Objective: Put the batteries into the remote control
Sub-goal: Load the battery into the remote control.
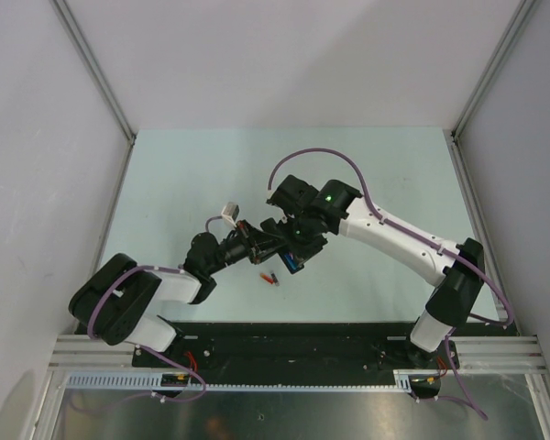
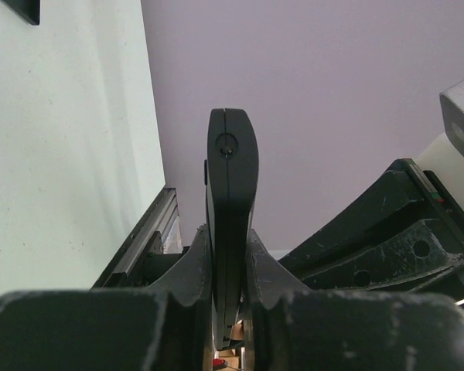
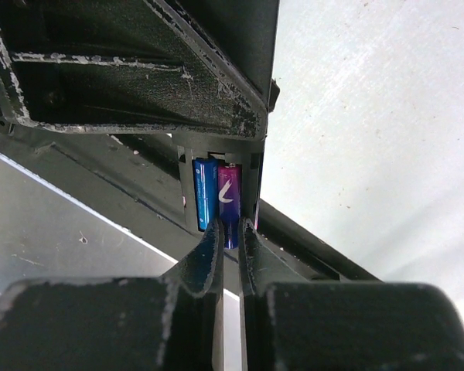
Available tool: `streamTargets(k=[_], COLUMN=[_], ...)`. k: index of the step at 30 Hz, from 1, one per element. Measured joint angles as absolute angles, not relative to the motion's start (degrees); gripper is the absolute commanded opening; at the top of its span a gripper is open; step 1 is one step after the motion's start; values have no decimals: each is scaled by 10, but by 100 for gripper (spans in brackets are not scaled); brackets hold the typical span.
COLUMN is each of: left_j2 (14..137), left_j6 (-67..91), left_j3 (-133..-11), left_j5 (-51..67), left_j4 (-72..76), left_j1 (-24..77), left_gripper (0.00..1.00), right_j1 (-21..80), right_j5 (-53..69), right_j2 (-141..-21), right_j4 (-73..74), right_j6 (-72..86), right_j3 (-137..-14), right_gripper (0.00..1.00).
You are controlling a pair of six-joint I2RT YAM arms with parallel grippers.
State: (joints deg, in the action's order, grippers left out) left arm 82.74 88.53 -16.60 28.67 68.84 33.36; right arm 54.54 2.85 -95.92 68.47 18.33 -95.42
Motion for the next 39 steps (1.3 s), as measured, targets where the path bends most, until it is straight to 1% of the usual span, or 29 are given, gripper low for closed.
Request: streamTargets(k=[3, 7, 10, 19, 39], left_j2=[830, 834, 836, 836, 844], left_j6=[887, 892, 897, 900, 902], left_j3=[-166, -166, -166, -166, -166], left_j5=[286, 286, 287, 288, 308], left_j4=[689, 689, 689, 689, 702], left_j1=[334, 334, 334, 331, 320], left_gripper=[0, 0, 0, 0, 0], right_j1=[545, 545, 546, 547, 550], right_j5=[26, 24, 17, 5, -1], right_j2=[-959, -959, -959, -959, -959], right_j4=[684, 683, 683, 683, 683], right_j6=[183, 183, 183, 183, 183], right_j3=[-953, -952, -952, -952, -955], right_gripper=[14, 25, 29, 36, 41])
